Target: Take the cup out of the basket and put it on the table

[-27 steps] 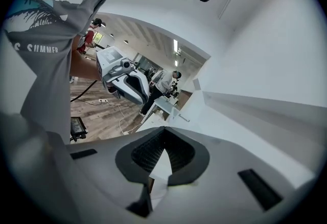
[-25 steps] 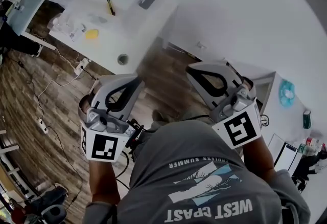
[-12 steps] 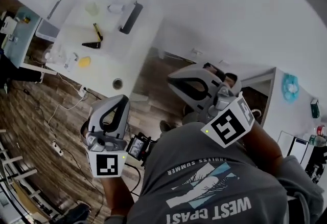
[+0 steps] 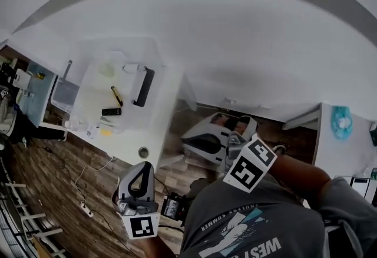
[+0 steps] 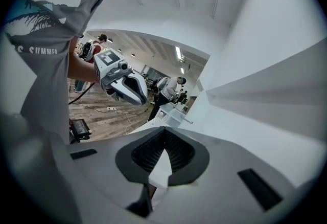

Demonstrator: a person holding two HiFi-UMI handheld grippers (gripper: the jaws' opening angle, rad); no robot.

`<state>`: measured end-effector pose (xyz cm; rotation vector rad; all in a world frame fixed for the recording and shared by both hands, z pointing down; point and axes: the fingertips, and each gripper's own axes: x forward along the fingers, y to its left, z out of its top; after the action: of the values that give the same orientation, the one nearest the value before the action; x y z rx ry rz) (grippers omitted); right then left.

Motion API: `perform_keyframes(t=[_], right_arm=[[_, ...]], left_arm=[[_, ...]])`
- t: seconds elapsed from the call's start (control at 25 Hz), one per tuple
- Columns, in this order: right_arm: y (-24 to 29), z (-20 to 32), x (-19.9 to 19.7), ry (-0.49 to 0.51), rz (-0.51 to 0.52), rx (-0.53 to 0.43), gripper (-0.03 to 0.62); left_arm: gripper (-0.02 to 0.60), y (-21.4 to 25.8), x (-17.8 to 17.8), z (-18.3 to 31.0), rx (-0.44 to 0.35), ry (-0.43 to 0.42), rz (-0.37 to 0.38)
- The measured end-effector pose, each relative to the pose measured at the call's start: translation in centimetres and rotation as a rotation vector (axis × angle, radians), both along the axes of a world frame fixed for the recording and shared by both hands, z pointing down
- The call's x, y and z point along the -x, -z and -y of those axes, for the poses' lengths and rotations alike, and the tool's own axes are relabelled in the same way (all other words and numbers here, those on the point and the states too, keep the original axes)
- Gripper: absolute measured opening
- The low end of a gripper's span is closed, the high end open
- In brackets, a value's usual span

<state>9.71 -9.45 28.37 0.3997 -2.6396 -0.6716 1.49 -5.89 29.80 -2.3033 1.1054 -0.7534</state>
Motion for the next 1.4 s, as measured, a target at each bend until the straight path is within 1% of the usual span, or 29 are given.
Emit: perform_keyframes(t=[0.2, 0.36, 0.56, 0.68, 0.76, 0.96, 1.12, 1.28, 1.4], right_arm=[[-0.2, 3.0, 0.5, 0.011, 0.013, 0.018, 0.011], [0.0, 5.3, 1.7, -0.006, 0.004, 0.007, 0.011], [0.7, 6.9, 3.8, -0.046, -0.003, -0.018, 0.011], [0.6, 8.1, 4.8, -0.073, -0.016, -0.032, 0.011], [0.6, 8.5, 5.4, -0.080, -0.018, -0.031, 0.011], [0.1, 9.7, 5.7, -0.052, -0.043, -0.024, 0.011], [-0.2, 11.9, 5.8, -0.022, -0.038, -0.011, 0.011], [-0.1, 13.8, 5.7, 0.055, -0.021, 0.000, 0.011], [0.8, 15.6, 5.5, 0.103, -0.008, -0.008, 0.011]], left_arm=[[0.026, 0.3, 0.2, 2.2, 0.002, 0.010, -0.017], [0.026, 0.6, 1.7, 4.5, -0.029, 0.010, -0.056], [0.026, 1.4, 4.4, 7.1, -0.061, -0.026, -0.068], [0.026, 1.1, 5.4, 8.1, -0.066, -0.051, -0.090], [0.026, 0.9, 6.0, 8.9, -0.067, -0.060, -0.087], [0.026, 1.1, 6.4, 10.4, -0.058, -0.054, -0.074], [0.026, 0.9, 6.8, 12.6, -0.058, -0.014, -0.045], [0.026, 1.6, 6.4, 13.9, -0.054, 0.058, -0.048], [0.026, 2.2, 5.8, 15.2, -0.050, 0.095, -0.009]])
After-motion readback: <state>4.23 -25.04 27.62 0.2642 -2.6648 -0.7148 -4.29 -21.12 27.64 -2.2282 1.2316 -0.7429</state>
